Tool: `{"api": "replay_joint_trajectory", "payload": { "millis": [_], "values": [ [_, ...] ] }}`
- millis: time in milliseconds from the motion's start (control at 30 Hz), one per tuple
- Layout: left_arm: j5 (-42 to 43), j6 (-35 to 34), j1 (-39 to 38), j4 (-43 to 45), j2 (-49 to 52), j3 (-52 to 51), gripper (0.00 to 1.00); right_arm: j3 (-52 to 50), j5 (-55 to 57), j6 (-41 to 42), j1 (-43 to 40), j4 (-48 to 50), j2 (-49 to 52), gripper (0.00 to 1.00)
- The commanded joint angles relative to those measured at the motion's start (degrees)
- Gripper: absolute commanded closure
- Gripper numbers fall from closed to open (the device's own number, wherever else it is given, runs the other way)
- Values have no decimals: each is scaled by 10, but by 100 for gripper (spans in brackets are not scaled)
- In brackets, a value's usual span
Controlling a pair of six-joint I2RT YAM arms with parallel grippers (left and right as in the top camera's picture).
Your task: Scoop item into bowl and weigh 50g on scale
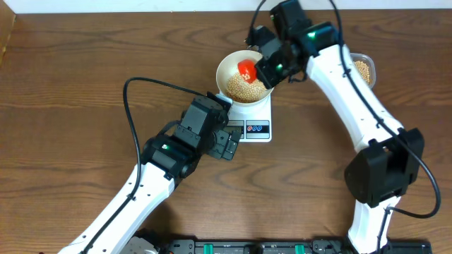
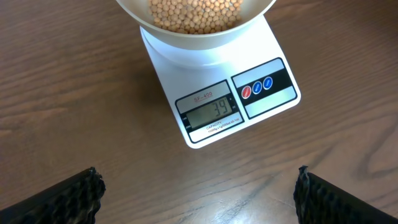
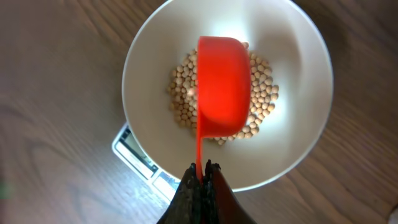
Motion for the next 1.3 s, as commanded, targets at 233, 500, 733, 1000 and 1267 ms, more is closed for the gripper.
{"api": "replay_joint_trajectory", "payload": {
  "millis": [233, 500, 733, 1000, 1267],
  "values": [
    [-8, -1, 3, 0, -1, -5, 0, 14, -181, 14, -96, -1, -17, 99],
    [-7, -1, 3, 0, -1, -5, 0, 14, -154, 9, -95, -2, -17, 99],
    [-8, -1, 3, 0, -1, -5, 0, 14, 82, 7, 3, 6, -17, 99],
    [-7, -1, 3, 0, -1, -5, 0, 17, 341, 7, 83, 28, -29, 99],
    [-8, -1, 3, 0, -1, -5, 0, 18, 295, 10, 86, 54, -72, 99]
  ]
}}
